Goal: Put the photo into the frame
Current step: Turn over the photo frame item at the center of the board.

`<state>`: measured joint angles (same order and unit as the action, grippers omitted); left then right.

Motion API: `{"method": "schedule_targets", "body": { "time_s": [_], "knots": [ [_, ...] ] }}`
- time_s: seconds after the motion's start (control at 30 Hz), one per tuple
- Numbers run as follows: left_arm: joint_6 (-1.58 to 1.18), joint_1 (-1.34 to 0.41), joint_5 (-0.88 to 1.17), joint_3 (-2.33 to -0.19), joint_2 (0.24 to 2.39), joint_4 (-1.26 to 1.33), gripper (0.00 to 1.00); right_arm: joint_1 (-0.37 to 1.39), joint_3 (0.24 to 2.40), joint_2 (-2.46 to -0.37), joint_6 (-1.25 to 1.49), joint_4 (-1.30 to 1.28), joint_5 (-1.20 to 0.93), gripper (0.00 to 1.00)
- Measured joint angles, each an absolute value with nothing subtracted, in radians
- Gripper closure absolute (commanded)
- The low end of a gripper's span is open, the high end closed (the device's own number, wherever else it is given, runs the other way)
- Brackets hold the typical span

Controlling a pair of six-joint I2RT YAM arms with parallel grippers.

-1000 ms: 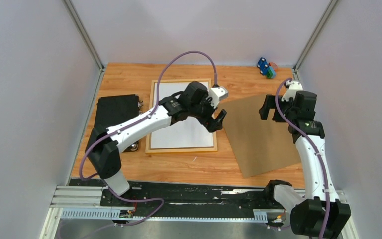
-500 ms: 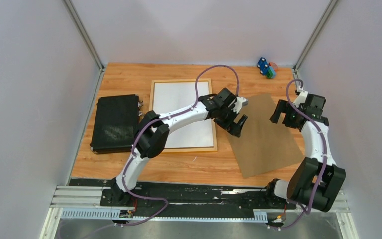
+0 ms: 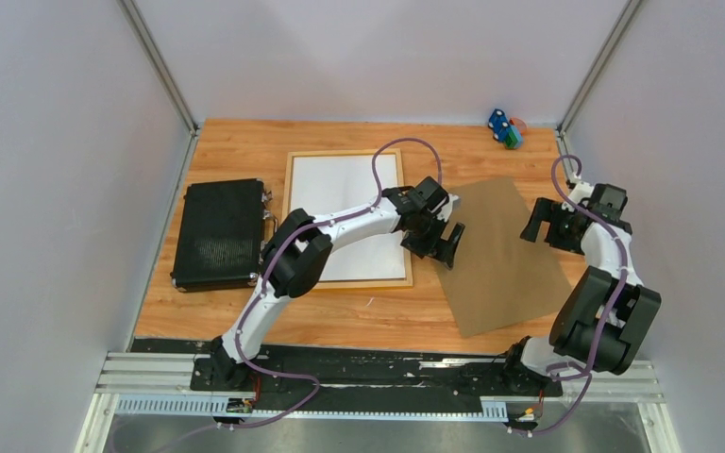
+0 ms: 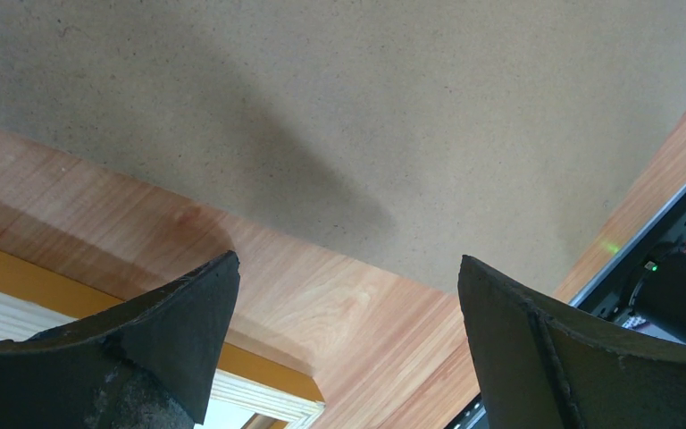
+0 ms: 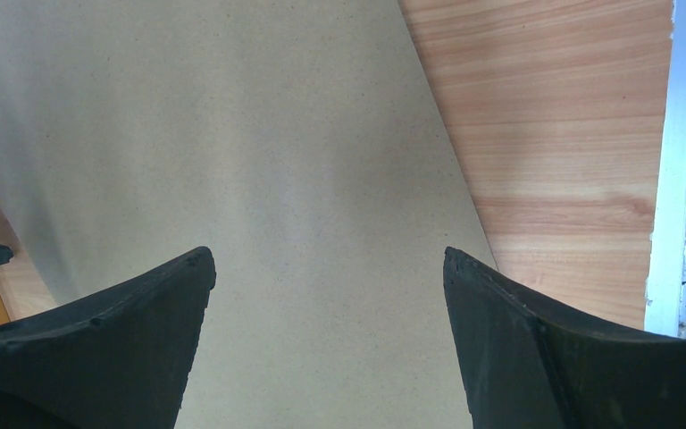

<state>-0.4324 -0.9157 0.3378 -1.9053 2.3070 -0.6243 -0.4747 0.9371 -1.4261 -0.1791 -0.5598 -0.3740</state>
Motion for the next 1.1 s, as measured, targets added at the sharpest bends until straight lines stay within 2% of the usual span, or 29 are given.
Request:
{"method": "schedule_targets", "body": {
  "time_s": [0.5,1.1],
  "knots": [
    [-0.488,-0.898,0.352,-1.95,2.347,-0.621,0.0,-0.488,0.983,-1.509,-0.223,-0.541,-0.376,0.04],
    [-0.493,-0.822,0.394,-2.058,2.423,-0.595,0.0,-0.497,1.156,-1.808,-0.33,-0.534,-0.376,0.05]
  ]
}}
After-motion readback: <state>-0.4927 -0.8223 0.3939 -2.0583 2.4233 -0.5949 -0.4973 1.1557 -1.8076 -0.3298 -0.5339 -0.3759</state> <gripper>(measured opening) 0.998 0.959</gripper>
